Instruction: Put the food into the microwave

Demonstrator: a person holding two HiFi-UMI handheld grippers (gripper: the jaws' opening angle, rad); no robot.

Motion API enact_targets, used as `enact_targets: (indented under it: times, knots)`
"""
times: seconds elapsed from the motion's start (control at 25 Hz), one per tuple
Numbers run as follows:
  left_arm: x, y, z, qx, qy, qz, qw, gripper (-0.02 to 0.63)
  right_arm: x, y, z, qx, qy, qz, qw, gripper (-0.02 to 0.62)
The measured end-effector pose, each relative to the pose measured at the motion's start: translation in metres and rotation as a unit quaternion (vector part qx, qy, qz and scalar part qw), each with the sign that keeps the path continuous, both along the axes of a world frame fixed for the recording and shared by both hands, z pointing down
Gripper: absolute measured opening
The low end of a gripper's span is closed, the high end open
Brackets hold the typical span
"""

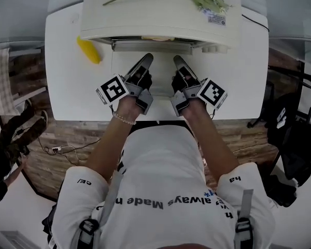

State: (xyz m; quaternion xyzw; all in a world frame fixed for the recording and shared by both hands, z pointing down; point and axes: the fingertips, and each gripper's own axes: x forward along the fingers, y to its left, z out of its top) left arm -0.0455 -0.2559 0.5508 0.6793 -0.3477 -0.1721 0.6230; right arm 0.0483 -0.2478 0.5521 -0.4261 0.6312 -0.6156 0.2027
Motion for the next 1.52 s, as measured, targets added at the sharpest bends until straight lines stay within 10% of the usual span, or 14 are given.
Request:
enact_targets:
  times: [0.24, 0.44, 0.8, 1.12, 1.52]
  knots:
    - [-0.005, 0.016, -0.052, 0.103, -0.105, 0.038, 0.9884, 0.031, 0.009, 0.011, -0.052, 0.088, 0.075, -0.062, 0.991, 0.025]
    - [-0.01, 0.034, -0.104, 0.169, -0.156, 0.047, 0.9721, 0.026, 0.017, 0.025, -0.104, 0.183, 0.196, -0.114, 0.957, 0.023]
    - [-0.012, 0.054, -0.2, 0.306, -0.26, 0.055, 0.9142, 0.025, 0.013, 0.043, -0.191, 0.289, 0.307, -0.141, 0.896, 0.025]
    - [-0.009, 0.066, -0.259, 0.362, -0.287, 0.046, 0.8855, 0.026, 0.006, 0.061, -0.26, 0.363, 0.404, -0.15, 0.826, 0.023]
    - [-0.01, 0.08, -0.294, 0.383, -0.318, 0.016, 0.8672, 0.026, 0.01, 0.079, -0.301, 0.392, 0.452, -0.147, 0.788, 0.025]
